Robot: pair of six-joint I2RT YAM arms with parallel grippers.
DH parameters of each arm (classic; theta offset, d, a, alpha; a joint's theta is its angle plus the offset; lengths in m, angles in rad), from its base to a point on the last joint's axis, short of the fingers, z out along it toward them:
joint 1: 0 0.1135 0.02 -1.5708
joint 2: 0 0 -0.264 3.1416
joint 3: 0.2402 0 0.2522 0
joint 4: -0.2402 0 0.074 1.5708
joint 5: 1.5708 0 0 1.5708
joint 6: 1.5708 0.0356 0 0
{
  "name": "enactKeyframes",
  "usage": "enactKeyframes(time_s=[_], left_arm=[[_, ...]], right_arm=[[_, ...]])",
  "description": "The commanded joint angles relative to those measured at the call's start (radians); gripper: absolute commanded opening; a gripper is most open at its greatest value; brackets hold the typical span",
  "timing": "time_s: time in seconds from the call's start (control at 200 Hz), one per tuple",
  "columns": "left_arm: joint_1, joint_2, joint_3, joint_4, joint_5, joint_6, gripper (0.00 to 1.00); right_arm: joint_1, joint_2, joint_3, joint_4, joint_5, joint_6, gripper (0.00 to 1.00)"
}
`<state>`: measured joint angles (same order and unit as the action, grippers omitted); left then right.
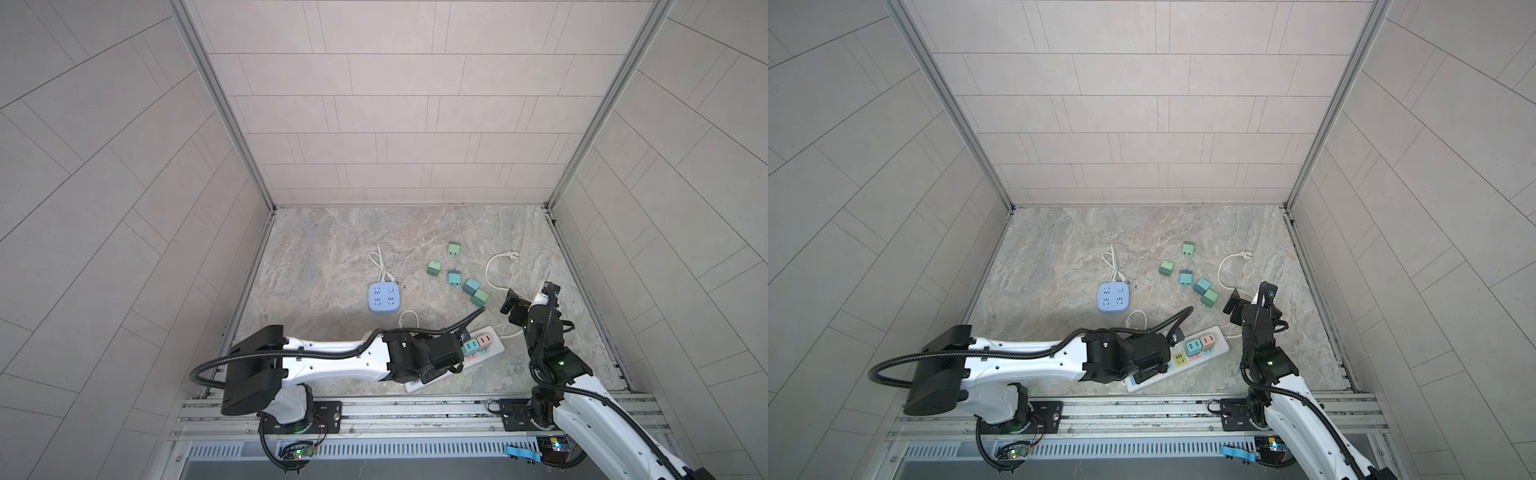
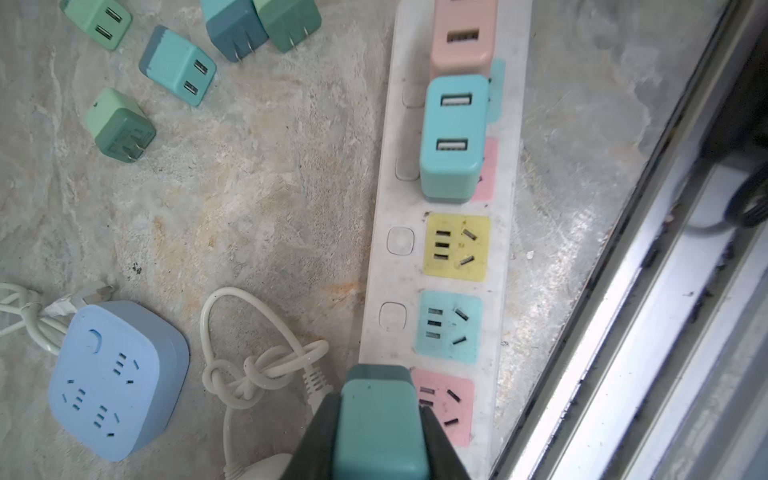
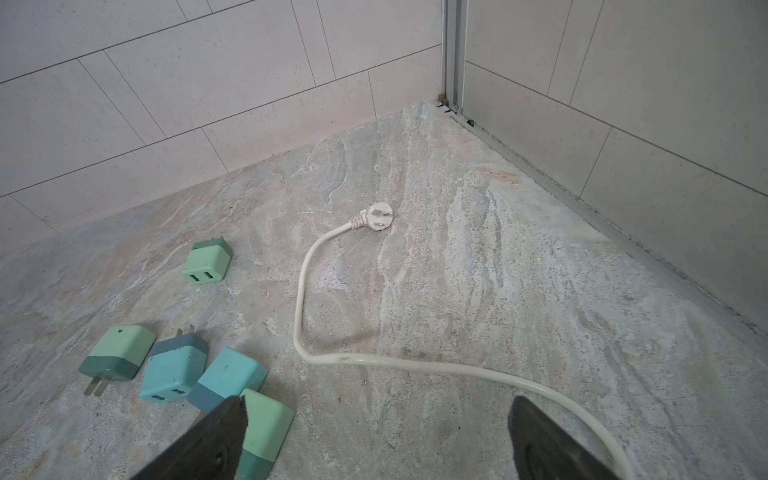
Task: Insert the plug
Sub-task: 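Carry the teal adapter with the left gripper over the white strip, then lower the teal adapter into the socket beside the pink adapter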
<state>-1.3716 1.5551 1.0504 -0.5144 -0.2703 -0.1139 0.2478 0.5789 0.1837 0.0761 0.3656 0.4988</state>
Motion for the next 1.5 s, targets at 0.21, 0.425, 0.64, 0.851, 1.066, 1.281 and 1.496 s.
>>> enactKeyframes(time_s=[0.21,0.425,0.64,0.851,1.066,1.281,1.496], left_arm=[[-0.029,0.144,0.152,-0.160,-0.067,0.040,0.00],[-0.010,0.159,0.175,-0.102,0.031,0.118,0.00],[0.029,0.197,0.234,-0.121,0.068,0.128,0.00],[0.031,0.261,0.314,-0.137,0.116,0.130,0.00],[0.043,0.336,0.389,-0.166,0.149,0.115,0.00],[0.049,0.376,0.421,-0.171,0.171,0.109,0.00],[0.059,0.396,0.423,-0.161,0.191,0.103,0.00]], right_arm=[[-0.004,0.001,0.025,-0.009,0.019,0.015,1.00],[-0.004,0.005,0.026,-0.009,0.021,0.016,1.00],[-0.003,0.012,0.028,-0.009,0.022,0.017,1.00],[-0.004,0.022,0.031,-0.007,0.023,0.018,1.00],[-0.004,0.022,0.031,-0.007,0.022,0.018,1.00],[-0.004,0.021,0.031,-0.009,0.023,0.018,1.00],[-0.004,0.021,0.030,-0.008,0.023,0.018,1.00]])
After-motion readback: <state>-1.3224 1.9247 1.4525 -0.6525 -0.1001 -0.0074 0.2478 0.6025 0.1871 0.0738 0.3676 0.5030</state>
